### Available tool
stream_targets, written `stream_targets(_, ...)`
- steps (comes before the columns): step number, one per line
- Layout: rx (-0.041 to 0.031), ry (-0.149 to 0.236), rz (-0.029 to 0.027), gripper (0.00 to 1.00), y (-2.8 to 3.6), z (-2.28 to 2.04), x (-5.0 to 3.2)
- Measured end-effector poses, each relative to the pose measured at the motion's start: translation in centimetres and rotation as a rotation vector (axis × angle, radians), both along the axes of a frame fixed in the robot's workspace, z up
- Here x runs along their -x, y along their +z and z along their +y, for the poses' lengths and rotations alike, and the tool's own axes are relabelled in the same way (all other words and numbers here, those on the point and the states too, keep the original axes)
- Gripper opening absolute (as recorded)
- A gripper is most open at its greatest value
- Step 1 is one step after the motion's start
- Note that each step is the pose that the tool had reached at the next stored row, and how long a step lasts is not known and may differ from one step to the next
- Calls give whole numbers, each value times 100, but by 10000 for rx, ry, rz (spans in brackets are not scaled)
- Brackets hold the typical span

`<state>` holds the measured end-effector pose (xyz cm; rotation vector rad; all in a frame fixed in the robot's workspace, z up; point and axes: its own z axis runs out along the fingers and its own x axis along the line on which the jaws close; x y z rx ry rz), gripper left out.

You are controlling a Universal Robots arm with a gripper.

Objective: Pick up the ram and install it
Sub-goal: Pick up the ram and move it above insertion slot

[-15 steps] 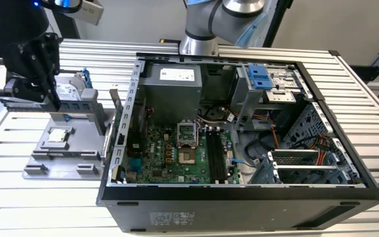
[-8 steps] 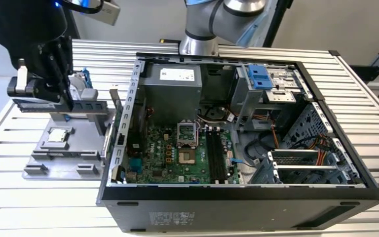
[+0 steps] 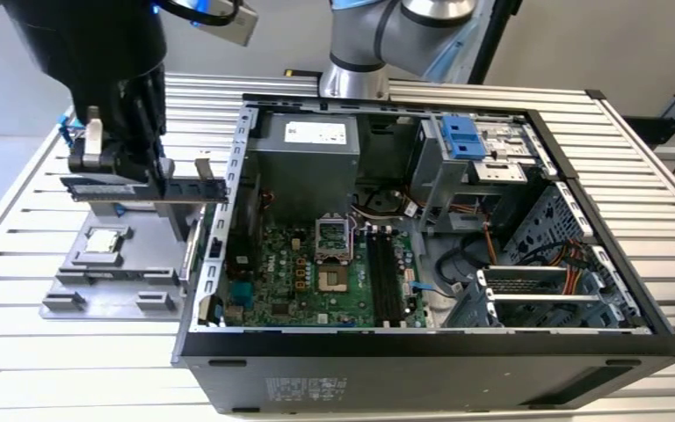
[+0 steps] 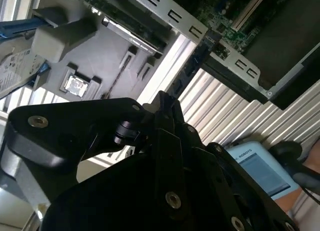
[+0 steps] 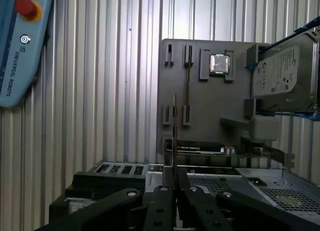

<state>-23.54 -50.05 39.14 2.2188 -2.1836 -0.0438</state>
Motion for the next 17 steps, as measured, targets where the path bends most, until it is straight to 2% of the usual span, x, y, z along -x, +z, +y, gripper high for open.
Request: stream_targets(17, 0, 244, 12, 0, 0, 0, -741)
